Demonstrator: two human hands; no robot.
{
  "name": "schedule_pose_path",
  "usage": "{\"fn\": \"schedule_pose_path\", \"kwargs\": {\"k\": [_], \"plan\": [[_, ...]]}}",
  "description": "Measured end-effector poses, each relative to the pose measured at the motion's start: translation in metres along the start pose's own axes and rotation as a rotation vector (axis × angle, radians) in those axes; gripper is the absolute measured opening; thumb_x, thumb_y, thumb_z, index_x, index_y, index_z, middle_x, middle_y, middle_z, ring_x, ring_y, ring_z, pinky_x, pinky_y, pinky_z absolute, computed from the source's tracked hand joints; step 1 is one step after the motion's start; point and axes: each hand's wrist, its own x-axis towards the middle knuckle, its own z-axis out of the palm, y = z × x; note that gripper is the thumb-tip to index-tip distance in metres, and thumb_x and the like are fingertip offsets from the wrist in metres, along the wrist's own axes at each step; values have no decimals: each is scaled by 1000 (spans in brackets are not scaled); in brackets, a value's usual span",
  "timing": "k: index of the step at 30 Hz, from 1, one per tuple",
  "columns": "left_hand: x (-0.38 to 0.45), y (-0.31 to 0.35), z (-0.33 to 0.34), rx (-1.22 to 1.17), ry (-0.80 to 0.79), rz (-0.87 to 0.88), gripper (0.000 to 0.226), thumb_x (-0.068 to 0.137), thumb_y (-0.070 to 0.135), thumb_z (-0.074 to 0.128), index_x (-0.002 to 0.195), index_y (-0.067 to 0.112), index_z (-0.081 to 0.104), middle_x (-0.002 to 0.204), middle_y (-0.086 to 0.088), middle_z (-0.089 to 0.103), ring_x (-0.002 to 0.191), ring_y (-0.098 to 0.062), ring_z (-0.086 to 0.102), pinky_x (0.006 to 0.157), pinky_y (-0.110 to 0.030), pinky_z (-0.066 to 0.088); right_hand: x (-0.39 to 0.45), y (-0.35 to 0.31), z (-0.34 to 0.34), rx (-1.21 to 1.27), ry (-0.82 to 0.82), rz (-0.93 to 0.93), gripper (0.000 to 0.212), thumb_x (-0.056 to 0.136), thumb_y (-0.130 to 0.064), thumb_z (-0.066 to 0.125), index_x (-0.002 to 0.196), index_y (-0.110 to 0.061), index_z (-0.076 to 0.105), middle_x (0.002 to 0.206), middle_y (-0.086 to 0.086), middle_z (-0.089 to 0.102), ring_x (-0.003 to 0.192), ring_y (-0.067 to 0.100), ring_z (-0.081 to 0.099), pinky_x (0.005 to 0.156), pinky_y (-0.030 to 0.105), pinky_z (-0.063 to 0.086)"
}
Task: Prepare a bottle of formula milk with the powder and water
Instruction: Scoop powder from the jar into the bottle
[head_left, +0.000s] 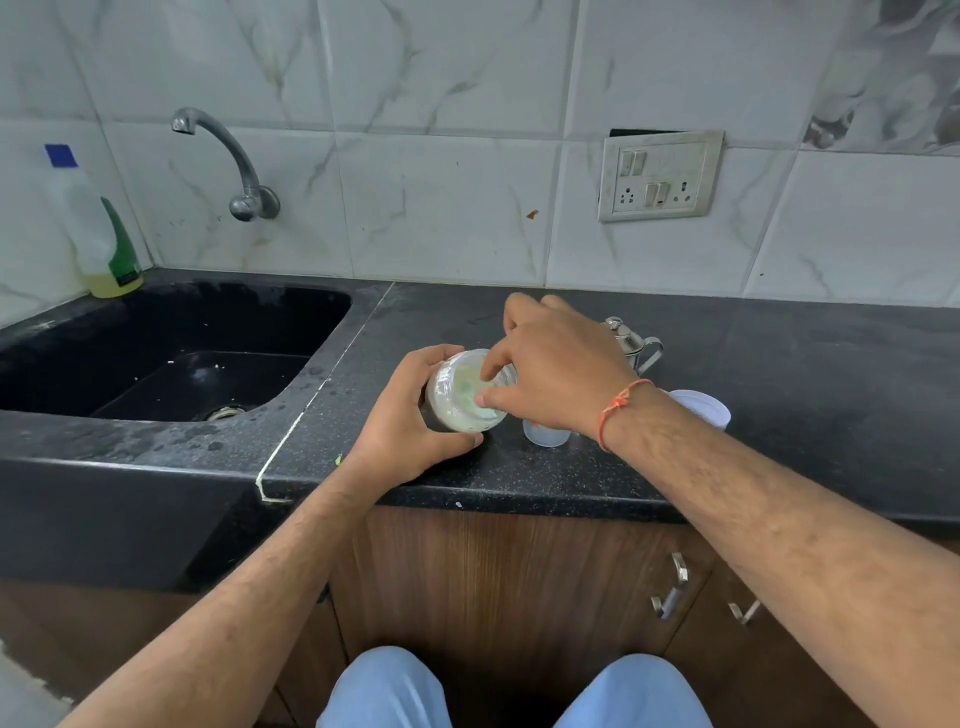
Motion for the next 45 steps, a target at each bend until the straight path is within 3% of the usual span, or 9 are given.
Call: {"fn": "schedule_pose_path", "kwargs": {"k": [9,15,19,22,27,31,35,42,45], "plan": [[-1,2,2,48,35,85,93,68,19,103,146,33,53,144,8,62,132,-19,65,109,-49,56,4,-24,11,-176,-138,152,52,82,-65,75,113,-23,74,101,-3,43,109,27,52,68,37,43],[-1,2,2,55,43,104,94,69,19,103,145,38,52,146,8,61,134,-18,63,111,-48,55,3,-26,14,-170,-111,160,32,85,-41,74,107,-19,73,99,-3,38,107,26,47,70,40,40],[0,-1,1,23,40,65,95,68,21,102,147,37,52,146,7,62,134,-17,64,113,-49,54,2,-25,18,-119,15,125,16,84,-33,69,92,-21,76,95,-5,38,92,21,36,65,39,43],[1,-3,1,0,36,44,96,67,23,101,148,36,51,147,7,62,135,-18,64,114,-51,54,-1,-17,22,-66,177,95,19,85,-37,64,88,-22,76,97,-6,49,92,20,46,62,38,51],[2,-4,1,2,32,40,98,67,21,102,147,38,50,150,8,59,138,-16,61,116,-49,53,-7,0,27,-131,327,-31,26,91,-45,69,89,-21,80,105,-4,58,97,24,50,64,40,49],[2,-6,2,12,30,37,97,66,25,101,147,40,50,149,10,60,138,-19,62,116,-51,53,-10,7,36,-214,289,-97,18,93,-38,72,88,-23,82,126,-6,61,109,26,53,72,42,41],[2,-5,1,38,7,29,100,66,22,102,150,38,50,148,12,62,139,-20,62,117,-50,52,-13,4,37,-207,226,-80,14,91,-35,74,85,-28,83,130,-8,60,113,25,51,76,46,42],[1,-4,1,43,2,20,99,66,24,102,151,39,51,148,14,62,139,-17,61,118,-50,52,-12,1,35,16,76,62,21,96,-48,66,89,-40,84,139,-23,49,124,16,38,94,43,33],[1,-3,1,29,7,12,99,65,29,101,150,40,51,149,13,62,140,-17,61,118,-50,51,-11,0,34,103,16,127,21,96,-47,66,91,-38,84,142,-25,46,128,15,35,94,41,28]]}}
